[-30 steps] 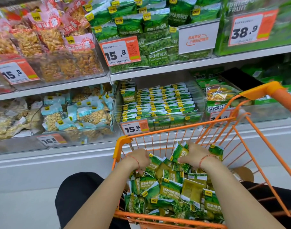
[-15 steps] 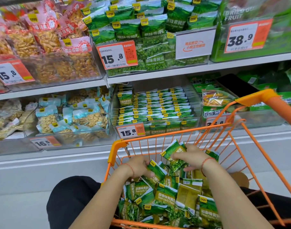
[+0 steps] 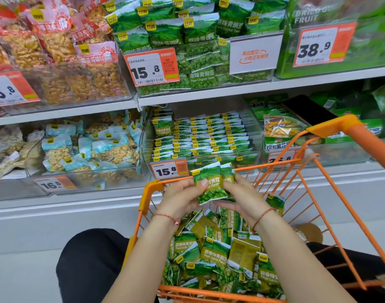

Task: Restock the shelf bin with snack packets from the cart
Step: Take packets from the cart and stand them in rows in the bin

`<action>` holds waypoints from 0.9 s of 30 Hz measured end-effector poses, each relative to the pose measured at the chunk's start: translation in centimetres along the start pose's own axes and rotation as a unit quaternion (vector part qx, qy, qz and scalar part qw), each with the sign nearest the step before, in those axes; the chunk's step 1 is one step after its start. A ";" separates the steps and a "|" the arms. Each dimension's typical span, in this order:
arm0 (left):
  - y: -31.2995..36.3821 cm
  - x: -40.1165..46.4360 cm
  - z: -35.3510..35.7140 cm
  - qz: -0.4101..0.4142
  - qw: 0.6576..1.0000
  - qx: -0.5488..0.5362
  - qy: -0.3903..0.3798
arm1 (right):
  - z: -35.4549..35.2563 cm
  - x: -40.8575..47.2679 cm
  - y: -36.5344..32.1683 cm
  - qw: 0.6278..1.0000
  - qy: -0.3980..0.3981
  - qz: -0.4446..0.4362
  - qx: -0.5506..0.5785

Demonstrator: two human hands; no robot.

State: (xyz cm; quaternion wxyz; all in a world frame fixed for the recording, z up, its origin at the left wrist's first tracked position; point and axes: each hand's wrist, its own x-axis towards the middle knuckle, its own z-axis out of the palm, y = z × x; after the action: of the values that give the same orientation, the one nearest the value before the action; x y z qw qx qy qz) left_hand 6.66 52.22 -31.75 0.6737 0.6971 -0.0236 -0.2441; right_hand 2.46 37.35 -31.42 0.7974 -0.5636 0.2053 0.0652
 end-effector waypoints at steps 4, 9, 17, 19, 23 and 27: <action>0.4 0.0 0.9 0.041 0.997 0.000 0.068 | 0.3 -0.4 -0.6 0.998 0.015 0.006 0.053; 0.4 0.2 1.4 0.086 0.988 0.059 0.115 | 0.4 -0.6 -0.1 0.999 -0.020 -0.032 -0.031; 0.7 -0.7 2.9 -0.002 0.997 -0.052 0.059 | 1.1 -1.7 -0.7 0.995 -0.022 -0.074 -0.057; 0.8 -1.1 3.2 0.000 0.996 -0.056 0.068 | 1.4 -2.1 -0.9 0.994 -0.008 -0.091 -0.064; 1.2 -1.6 3.5 0.018 0.997 -0.024 0.066 | 1.5 -2.2 -0.9 0.993 -0.007 -0.098 -0.072; 1.7 -1.6 3.2 0.052 0.996 -0.002 0.073 | 1.3 -1.7 -0.8 0.988 -0.039 -0.117 -0.095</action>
State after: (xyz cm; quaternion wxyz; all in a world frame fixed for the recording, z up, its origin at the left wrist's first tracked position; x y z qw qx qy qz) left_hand 4.55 49.68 -29.52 0.6869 0.7095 -0.0104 -0.1570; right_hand 1.48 38.51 -29.70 0.7501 -0.6537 0.0992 0.0122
